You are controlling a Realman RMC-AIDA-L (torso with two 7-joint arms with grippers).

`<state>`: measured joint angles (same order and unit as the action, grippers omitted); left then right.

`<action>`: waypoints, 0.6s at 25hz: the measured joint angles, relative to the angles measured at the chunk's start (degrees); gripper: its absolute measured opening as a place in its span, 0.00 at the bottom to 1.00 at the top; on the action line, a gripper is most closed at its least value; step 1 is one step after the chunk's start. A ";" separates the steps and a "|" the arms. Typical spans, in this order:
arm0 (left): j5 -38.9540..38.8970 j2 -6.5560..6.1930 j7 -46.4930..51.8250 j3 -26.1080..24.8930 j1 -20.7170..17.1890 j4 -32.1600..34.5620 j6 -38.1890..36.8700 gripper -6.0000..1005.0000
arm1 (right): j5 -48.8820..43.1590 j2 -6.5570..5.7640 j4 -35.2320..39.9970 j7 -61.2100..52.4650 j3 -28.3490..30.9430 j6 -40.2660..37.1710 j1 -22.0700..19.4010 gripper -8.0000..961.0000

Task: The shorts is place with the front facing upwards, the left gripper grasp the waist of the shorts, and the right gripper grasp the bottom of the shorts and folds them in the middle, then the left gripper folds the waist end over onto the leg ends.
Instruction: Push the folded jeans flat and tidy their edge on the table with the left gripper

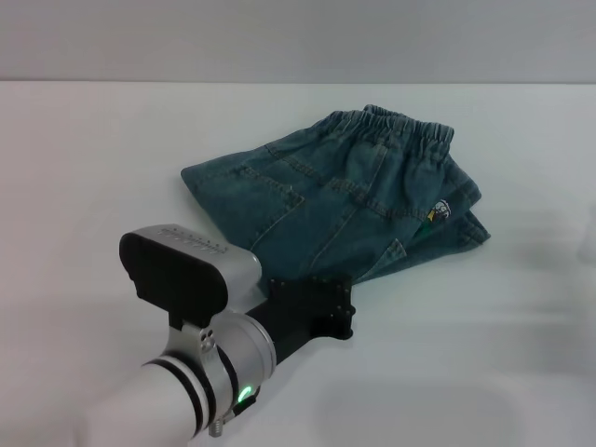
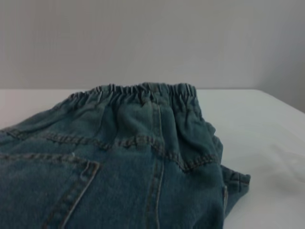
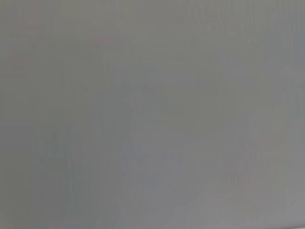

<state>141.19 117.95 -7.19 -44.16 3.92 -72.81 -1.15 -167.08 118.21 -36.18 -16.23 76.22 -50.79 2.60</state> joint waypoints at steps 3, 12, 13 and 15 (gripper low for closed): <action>-0.31 0.00 2.39 -0.16 2.70 3.00 0.18 0.00 | 0.00 0.01 -0.16 -0.06 -0.02 -0.01 -0.26 0.02; -0.33 0.14 4.91 -0.98 5.81 6.86 -0.75 0.01 | 0.00 0.09 -0.84 -0.41 -0.08 -0.33 -1.25 0.02; -0.33 0.14 4.91 -0.98 5.81 6.86 -0.75 0.01 | 0.00 0.09 -0.98 -0.43 -0.14 -0.33 -1.30 0.02; -0.36 0.16 5.93 -1.45 6.60 7.80 -1.06 0.01 | 0.00 0.09 -1.47 -0.43 -0.22 -0.33 -1.47 0.02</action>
<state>140.83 118.11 -1.26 -45.61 10.51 -65.02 -2.21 -167.07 118.30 -37.65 -16.67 76.00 -51.12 1.13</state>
